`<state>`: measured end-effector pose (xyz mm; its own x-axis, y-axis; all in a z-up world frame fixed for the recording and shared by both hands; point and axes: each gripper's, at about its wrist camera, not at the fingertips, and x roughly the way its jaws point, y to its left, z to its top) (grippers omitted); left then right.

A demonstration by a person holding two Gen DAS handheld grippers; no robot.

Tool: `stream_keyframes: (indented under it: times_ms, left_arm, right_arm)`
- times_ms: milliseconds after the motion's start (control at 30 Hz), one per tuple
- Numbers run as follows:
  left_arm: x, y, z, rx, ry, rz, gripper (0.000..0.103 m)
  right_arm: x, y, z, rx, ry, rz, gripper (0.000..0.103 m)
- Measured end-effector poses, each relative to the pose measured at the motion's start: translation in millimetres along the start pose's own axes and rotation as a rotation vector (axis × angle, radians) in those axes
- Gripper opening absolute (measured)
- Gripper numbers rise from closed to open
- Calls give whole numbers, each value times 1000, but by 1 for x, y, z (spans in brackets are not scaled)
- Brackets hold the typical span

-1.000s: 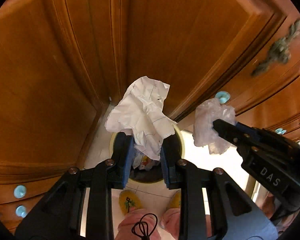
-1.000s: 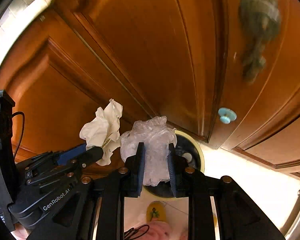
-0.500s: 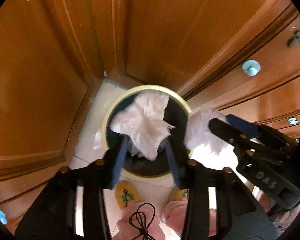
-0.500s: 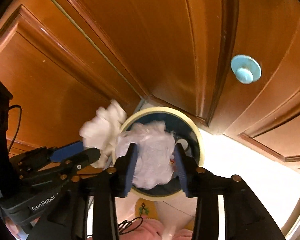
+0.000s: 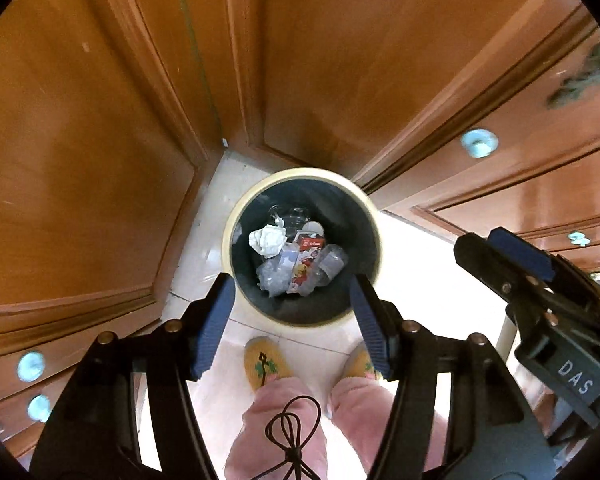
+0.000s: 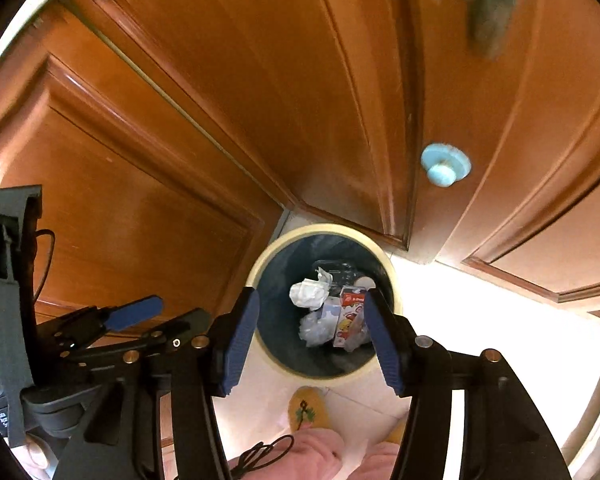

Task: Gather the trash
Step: 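Raise both open tools back up to the counter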

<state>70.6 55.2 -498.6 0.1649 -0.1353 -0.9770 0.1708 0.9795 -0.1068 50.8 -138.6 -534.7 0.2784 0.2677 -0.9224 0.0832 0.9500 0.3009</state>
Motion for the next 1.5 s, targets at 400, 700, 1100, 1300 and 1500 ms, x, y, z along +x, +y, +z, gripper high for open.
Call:
stream_keyframes:
  times_ms: [400,700,1100,1300,1500]
  left_arm:
    - [-211,-51,32,56,-110,2,57]
    - [-357,-70,56,77,-212,-35,57]
    - [-472,-92,98,236,-294,6,57]
    - [-512,-90,130,338,-305,47,57]
    - [-528,-93,175,401,-373,46,60]
  right_arm:
    - [-211,49,46,-12,-98,6,55]
    - [-369,83,92,-70,-245,10,61]
    - [-527,129,133,-178,-404,0,64]
    - [-580,148,162,-179,-444,4,65]
    - [-611,149,206,-112,-465,6,66]
